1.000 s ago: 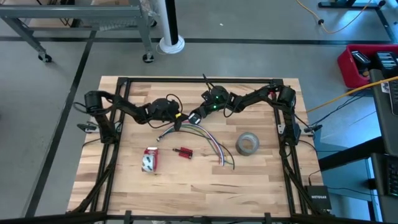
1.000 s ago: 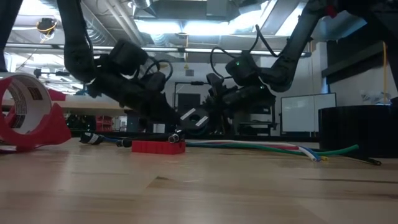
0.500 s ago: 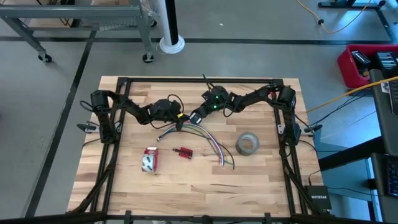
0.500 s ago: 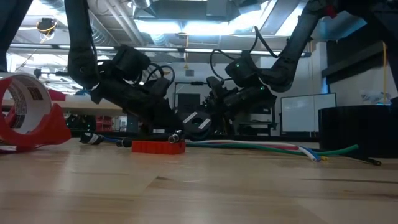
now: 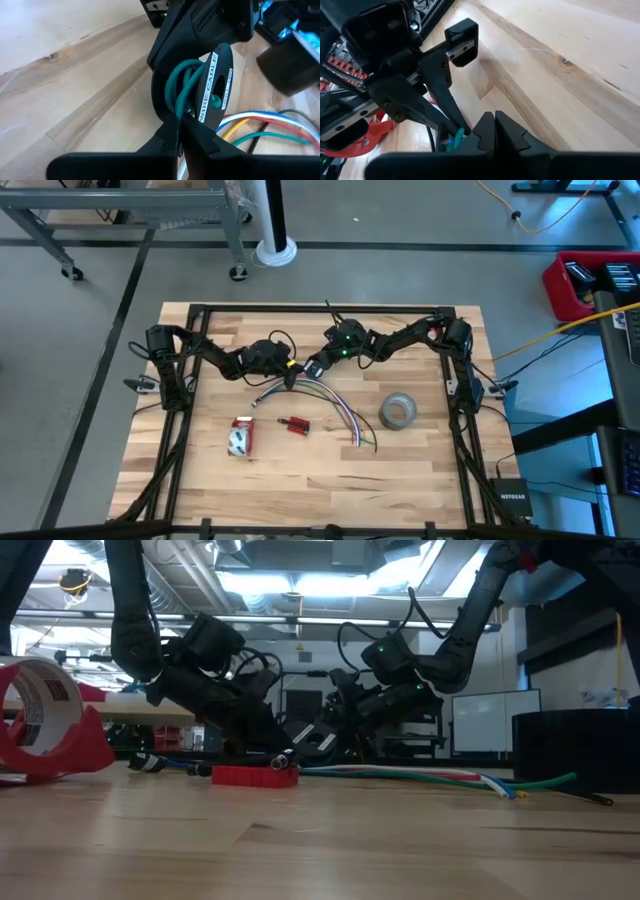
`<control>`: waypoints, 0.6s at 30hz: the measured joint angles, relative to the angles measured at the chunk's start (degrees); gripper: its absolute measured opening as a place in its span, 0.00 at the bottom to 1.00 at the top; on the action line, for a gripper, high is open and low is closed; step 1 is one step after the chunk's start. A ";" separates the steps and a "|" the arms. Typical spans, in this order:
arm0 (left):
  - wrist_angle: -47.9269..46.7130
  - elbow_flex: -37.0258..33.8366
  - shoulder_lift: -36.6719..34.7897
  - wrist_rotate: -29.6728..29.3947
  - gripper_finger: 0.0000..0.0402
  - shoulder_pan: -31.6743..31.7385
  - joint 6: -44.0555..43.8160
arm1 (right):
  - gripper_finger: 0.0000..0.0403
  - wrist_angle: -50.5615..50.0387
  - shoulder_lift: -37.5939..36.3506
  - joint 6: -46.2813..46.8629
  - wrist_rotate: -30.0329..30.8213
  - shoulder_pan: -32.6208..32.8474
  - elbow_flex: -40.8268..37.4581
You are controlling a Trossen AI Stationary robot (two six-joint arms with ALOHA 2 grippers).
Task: Coil cords
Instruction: Coil the green wire onto the black spool
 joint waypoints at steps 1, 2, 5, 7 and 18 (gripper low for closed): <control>-0.02 0.02 0.00 0.01 0.01 -0.01 -0.81 | 0.01 -0.04 0.00 0.00 0.00 0.00 0.02; -0.03 0.02 0.00 0.02 0.01 -0.04 -1.10 | 0.01 -0.06 0.00 0.00 0.02 0.00 0.02; -0.22 0.02 -0.02 -0.06 0.03 -0.41 -1.10 | 0.01 -0.15 0.01 -0.02 -0.01 0.00 0.02; -0.30 0.02 -0.04 -0.13 0.05 -0.75 -0.92 | 0.01 -0.25 0.02 -0.02 -0.22 0.01 0.02; -4.74 0.24 -0.28 1.35 0.21 -1.46 1.29 | 0.01 -0.26 0.11 0.33 1.44 -0.11 0.09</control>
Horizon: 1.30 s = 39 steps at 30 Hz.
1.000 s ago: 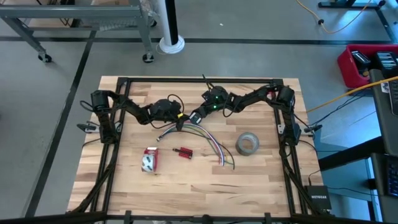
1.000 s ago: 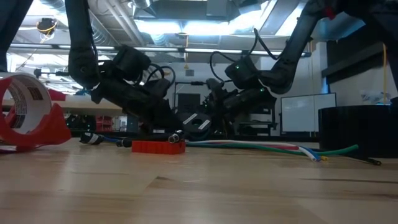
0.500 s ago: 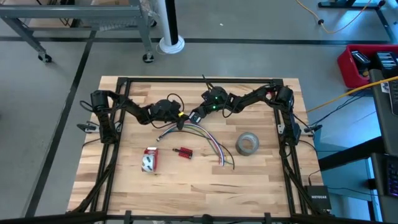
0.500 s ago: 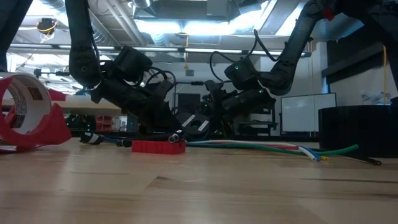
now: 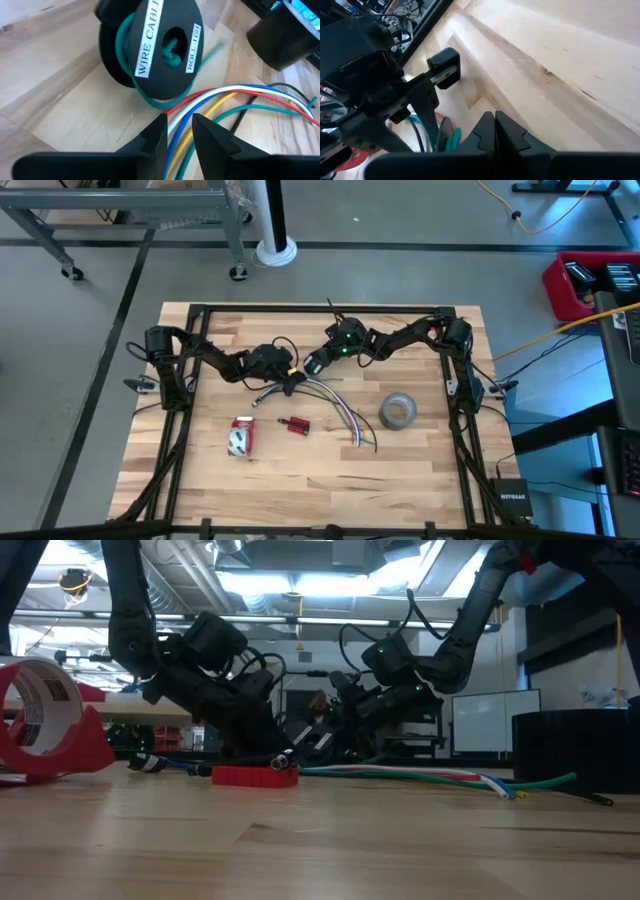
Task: Coil cords
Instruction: Coil the green wire onto the black spool
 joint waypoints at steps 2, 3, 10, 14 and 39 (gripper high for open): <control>-0.17 0.00 -0.04 -0.10 0.21 -0.15 0.04 | 0.01 -0.02 0.00 -0.10 -0.12 0.00 0.00; -0.27 0.00 -0.04 -0.17 0.20 -0.27 0.24 | 0.01 -0.04 0.00 -0.12 -0.16 0.00 0.00; 0.92 -0.23 -0.24 -0.56 0.12 -0.90 0.16 | 0.01 -0.13 0.00 -0.19 -0.88 0.04 -0.02; 5.27 -0.35 -0.17 -0.54 0.08 -1.82 -0.01 | 0.01 -0.15 0.00 -0.29 -1.05 0.07 -0.07; -25.21 -0.92 -42.71 -0.58 0.01 -3.15 21.79 | 0.05 -0.28 0.00 -0.39 -1.44 0.11 -0.15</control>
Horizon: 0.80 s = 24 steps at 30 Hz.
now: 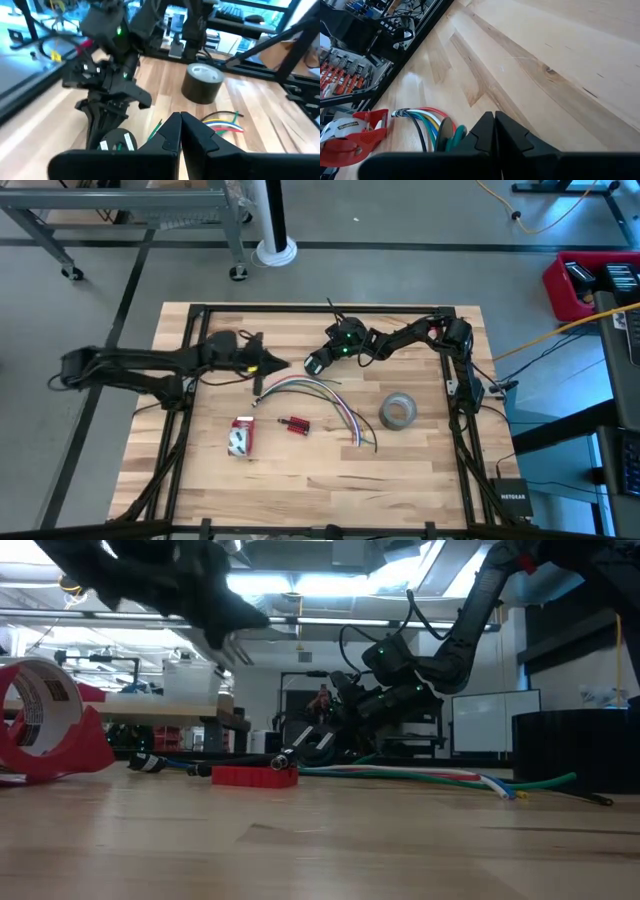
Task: Coil cords
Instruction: Coil the green wire onto the black spool
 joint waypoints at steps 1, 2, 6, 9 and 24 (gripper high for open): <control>-1.83 -0.02 -2.21 -0.01 0.01 0.00 0.64 | 0.05 0.00 0.00 0.00 0.00 0.00 0.00; -3.42 -0.04 -4.26 -0.39 0.01 0.00 1.41 | 0.05 0.00 0.00 0.00 0.00 0.00 0.00; -5.58 -3.62 -12.38 -3.82 0.01 0.02 1.65 | 0.05 0.00 0.00 0.07 0.00 0.00 0.00; -4.72 -9.20 -18.33 -5.19 0.01 0.02 -1.31 | 0.05 0.00 0.00 0.09 0.00 0.00 -0.02; 12.71 -27.85 -31.75 -5.19 0.01 -2.83 -5.50 | 0.05 0.06 0.02 0.31 0.00 0.02 -0.04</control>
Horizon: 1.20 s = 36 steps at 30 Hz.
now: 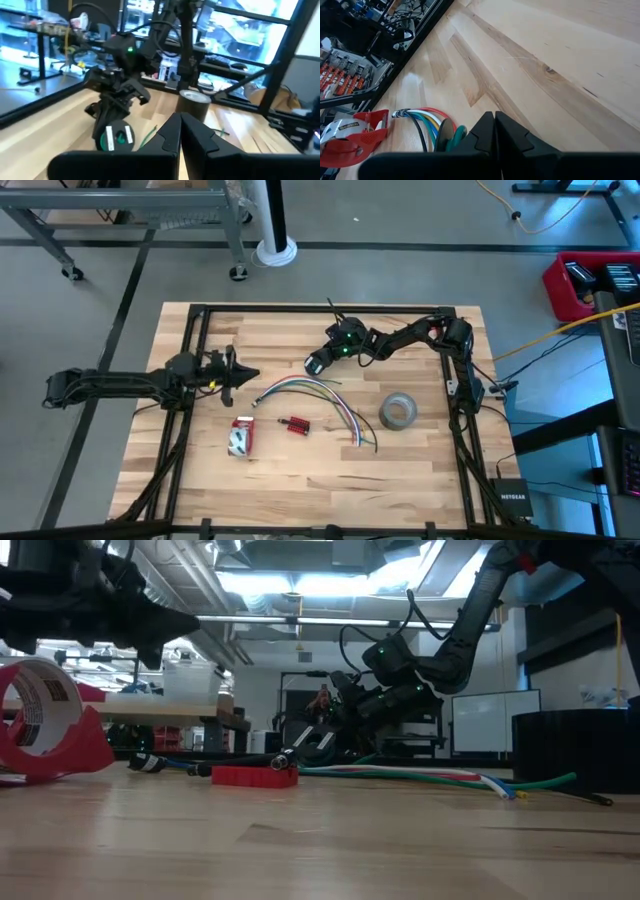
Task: Coil cords
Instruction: Coil the green wire onto the black spool
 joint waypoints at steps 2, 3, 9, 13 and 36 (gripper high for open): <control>0.03 0.00 0.13 0.76 0.01 -0.72 2.00 | 0.05 0.02 0.00 -0.02 0.00 0.00 0.00; -0.39 0.00 0.13 1.29 0.01 -1.07 3.71 | 0.05 0.02 0.00 -0.04 0.02 0.00 0.00; -10.28 0.00 0.15 1.57 0.01 -1.69 7.43 | 0.05 0.11 0.00 -0.02 0.31 0.02 0.00; -15.81 0.00 0.17 1.56 0.01 -1.61 7.88 | 0.05 0.20 0.00 -0.02 0.31 0.02 -0.02; -23.34 -0.02 0.17 -4.71 0.01 -1.59 2.79 | 0.05 0.35 0.02 -0.04 0.28 0.02 -0.02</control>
